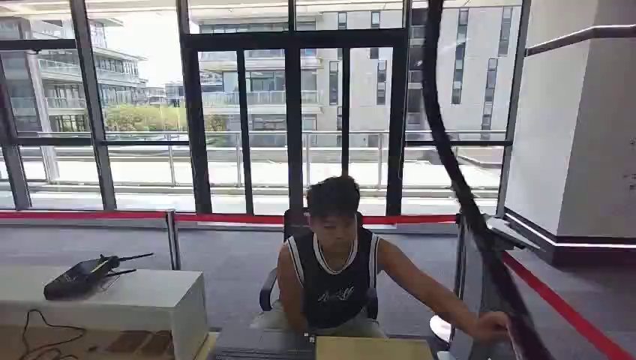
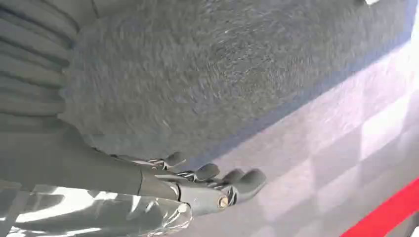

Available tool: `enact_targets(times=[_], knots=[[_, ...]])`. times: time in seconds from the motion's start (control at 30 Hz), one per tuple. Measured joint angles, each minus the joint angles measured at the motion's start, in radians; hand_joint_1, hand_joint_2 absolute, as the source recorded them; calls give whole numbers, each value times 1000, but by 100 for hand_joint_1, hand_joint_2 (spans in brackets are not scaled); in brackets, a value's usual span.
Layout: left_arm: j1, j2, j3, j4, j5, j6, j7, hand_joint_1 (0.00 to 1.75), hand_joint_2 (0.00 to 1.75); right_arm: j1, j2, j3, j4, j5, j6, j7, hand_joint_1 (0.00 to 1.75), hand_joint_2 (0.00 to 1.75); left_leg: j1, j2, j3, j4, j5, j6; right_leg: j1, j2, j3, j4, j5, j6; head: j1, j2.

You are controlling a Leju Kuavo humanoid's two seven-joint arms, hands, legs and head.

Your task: Pass the card to the sensor for recognition and then transmit it.

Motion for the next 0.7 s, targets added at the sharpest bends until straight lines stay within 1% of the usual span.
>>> enact_targets(times=[0.03, 0.07, 0.1, 0.13, 0.2, 0.23, 0.3, 0.43, 0.53, 0.7], knots=[[1, 1, 4, 1, -3, 0, -2, 0, 0, 19, 3, 67, -47, -91, -12, 62, 0, 175, 0, 0, 0, 0, 0, 0, 0, 0, 0, 0, 0, 0, 0, 0], [2, 1, 6, 2, -5, 0, -3, 0, 0, 39, -3, 140, -102, -187, -41, 132, 0, 175, -1, 0, -1, 0, 0, 0, -1, 0, 0, 0, 0, 0, 0, 0], [2, 1, 10, 4, -7, 0, -6, 0, 0, 61, -12, 234, -164, -263, -79, 190, 0, 175, -1, 1, -2, 0, 0, 0, -2, 0, -1, 1, 0, 0, 0, 0], [4, 1, 13, 5, -10, 0, -9, 0, 0, 74, -21, 323, -218, -288, -108, 222, 0, 175, -1, 3, -3, 0, 0, 0, -4, 2, -3, 3, 1, 1, 1, 0], [3, 1, 15, 6, -11, -3, -14, 0, 0, 78, -29, 483, -312, -284, -126, 264, 0, 175, -3, 11, -3, -1, 0, 0, -4, 11, -4, 3, 3, 0, 0, 0], [1, 1, 18, 6, -13, -4, -17, 0, 0, 78, -32, 561, -359, -268, -128, 280, 0, 175, -3, 14, -1, -1, 0, 0, -3, 13, -5, 3, 3, 0, -1, 0], [0, 0, 19, 6, -16, -5, -23, 0, 0, 79, -35, 688, -435, -240, -129, 301, 0, 175, -3, 14, -1, -1, 0, 0, -3, 13, -4, 3, 4, -1, -1, 0], [1, -2, 20, 6, -25, -5, -29, 0, 0, 72, -35, 911, -556, -203, -130, 326, 0, 175, -2, 7, -2, -1, 4, -1, -2, 7, -5, 3, 4, -1, 0, 0], [2, -2, 21, 7, -26, -5, -29, 0, 0, 59, -37, 1042, -620, -181, -129, 342, 0, 175, -1, 4, -3, -1, 5, -2, -1, 5, -5, 3, 5, -1, 0, 0], [2, -2, 33, 8, -26, -3, -30, 0, 0, 34, -42, 1194, -683, -115, -106, 365, 0, 175, -1, 4, -3, -1, 5, -2, -1, 4, -5, 3, 5, -1, 1, 0]])
